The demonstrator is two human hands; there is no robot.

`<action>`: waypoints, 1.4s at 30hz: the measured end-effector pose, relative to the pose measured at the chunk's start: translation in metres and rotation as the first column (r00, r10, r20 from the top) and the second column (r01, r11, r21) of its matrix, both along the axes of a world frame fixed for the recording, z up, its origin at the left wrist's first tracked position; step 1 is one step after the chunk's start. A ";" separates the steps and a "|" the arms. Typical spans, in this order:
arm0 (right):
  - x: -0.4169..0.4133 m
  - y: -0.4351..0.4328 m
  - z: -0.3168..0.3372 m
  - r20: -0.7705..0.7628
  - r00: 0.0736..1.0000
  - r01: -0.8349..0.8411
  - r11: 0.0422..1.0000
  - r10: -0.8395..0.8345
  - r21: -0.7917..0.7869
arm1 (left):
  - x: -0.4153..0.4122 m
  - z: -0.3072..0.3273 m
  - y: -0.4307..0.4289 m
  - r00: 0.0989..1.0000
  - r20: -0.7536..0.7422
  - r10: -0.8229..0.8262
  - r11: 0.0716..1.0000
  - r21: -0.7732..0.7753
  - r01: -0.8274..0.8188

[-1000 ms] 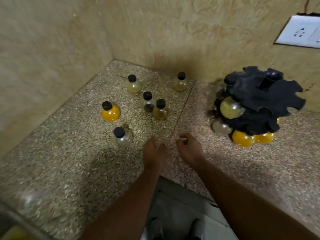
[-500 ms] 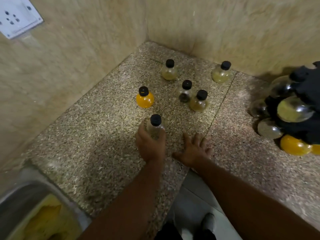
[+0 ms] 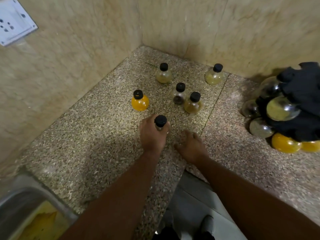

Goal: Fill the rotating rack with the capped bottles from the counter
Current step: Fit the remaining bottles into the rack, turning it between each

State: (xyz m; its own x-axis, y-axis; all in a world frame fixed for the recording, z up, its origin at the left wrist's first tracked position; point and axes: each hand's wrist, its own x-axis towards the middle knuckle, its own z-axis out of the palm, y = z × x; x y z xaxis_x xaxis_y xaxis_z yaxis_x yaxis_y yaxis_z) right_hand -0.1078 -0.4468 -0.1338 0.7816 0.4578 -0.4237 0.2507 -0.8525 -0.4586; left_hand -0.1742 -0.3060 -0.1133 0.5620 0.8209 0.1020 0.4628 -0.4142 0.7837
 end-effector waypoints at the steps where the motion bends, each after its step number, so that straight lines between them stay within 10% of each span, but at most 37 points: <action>1: 0.005 -0.006 0.007 0.008 0.998 0.068 0.995 -0.068 0.078 | 0.006 0.005 -0.007 0.999 0.009 -0.032 0.999 0.005 0.032; 13: 0.068 -0.122 0.074 -0.180 0.689 0.645 0.481 -0.702 0.594 | 0.089 0.048 -0.124 0.893 0.101 -0.439 0.898 0.090 0.431; 27: 0.130 -0.255 0.133 -0.619 0.418 0.751 -0.131 -0.665 0.648 | 0.165 0.106 -0.246 0.641 0.153 -0.752 0.659 0.186 0.729; 42: 0.177 -0.297 0.137 -0.573 0.621 0.738 0.153 -0.536 0.657 | 0.206 0.110 -0.301 0.706 -0.057 -0.706 0.675 0.249 0.695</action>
